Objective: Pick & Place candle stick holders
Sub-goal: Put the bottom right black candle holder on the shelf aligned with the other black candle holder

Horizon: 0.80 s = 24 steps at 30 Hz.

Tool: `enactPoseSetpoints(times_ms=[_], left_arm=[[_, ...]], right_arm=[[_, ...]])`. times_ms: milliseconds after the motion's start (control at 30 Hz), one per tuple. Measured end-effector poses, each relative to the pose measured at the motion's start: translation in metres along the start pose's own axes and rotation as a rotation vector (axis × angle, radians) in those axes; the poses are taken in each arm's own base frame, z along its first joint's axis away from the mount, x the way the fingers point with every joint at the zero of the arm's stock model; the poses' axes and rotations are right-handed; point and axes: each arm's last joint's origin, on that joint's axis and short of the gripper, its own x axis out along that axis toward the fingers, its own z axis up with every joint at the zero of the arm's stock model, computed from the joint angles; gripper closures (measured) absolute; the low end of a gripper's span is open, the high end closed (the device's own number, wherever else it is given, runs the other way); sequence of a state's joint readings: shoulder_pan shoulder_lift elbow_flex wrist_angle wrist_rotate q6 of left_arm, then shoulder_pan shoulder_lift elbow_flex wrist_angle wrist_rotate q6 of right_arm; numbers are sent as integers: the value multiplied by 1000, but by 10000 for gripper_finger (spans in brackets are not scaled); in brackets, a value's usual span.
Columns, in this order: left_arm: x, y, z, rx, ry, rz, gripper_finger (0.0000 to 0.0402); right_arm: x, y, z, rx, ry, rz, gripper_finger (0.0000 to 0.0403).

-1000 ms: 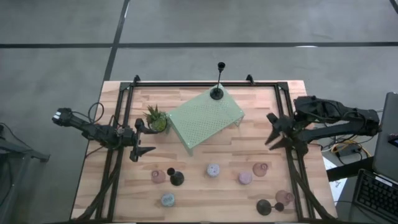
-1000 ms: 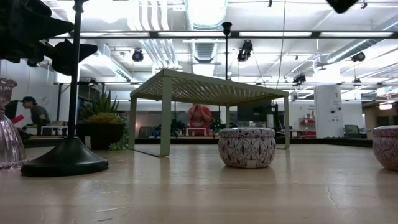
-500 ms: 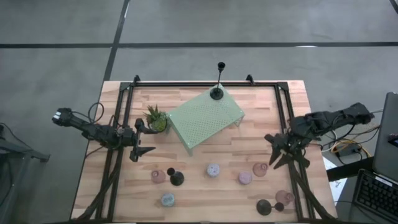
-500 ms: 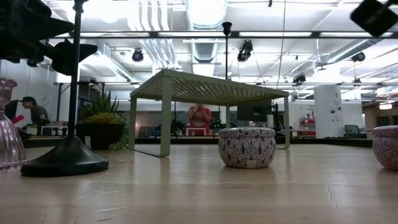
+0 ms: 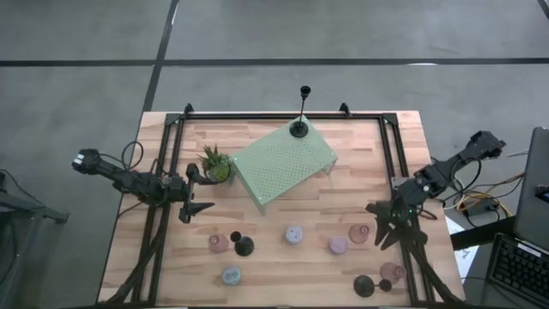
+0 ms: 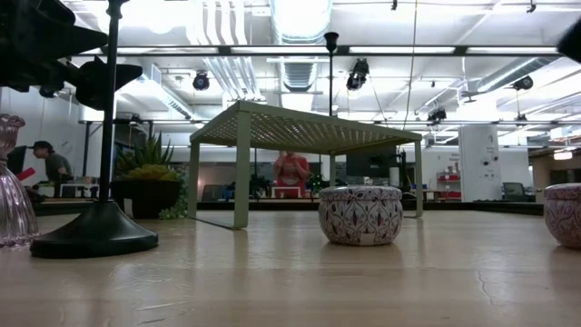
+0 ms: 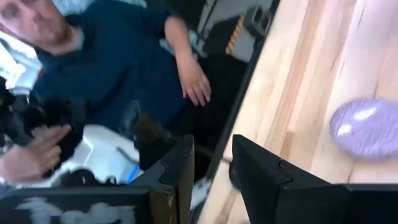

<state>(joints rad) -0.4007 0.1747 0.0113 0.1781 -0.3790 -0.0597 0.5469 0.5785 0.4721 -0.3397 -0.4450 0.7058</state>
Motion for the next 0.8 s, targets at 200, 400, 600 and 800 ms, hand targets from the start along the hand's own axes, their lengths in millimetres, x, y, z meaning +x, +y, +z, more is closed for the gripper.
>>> enactPoseSetpoints(times_ms=[200,400,600,800], left_arm=[[0,0,0,0,0,0,67],[0,0,0,0,0,0,67],[0,0,0,0,-1,0,67],[0,0,0,0,0,0,67]], right_arm=[[10,4,-9,42,77,18,310],[19,8,-17,-5,120,5,319],[28,10,-22,-26,138,-23,331],[39,16,-25,-83,124,-27,333]])
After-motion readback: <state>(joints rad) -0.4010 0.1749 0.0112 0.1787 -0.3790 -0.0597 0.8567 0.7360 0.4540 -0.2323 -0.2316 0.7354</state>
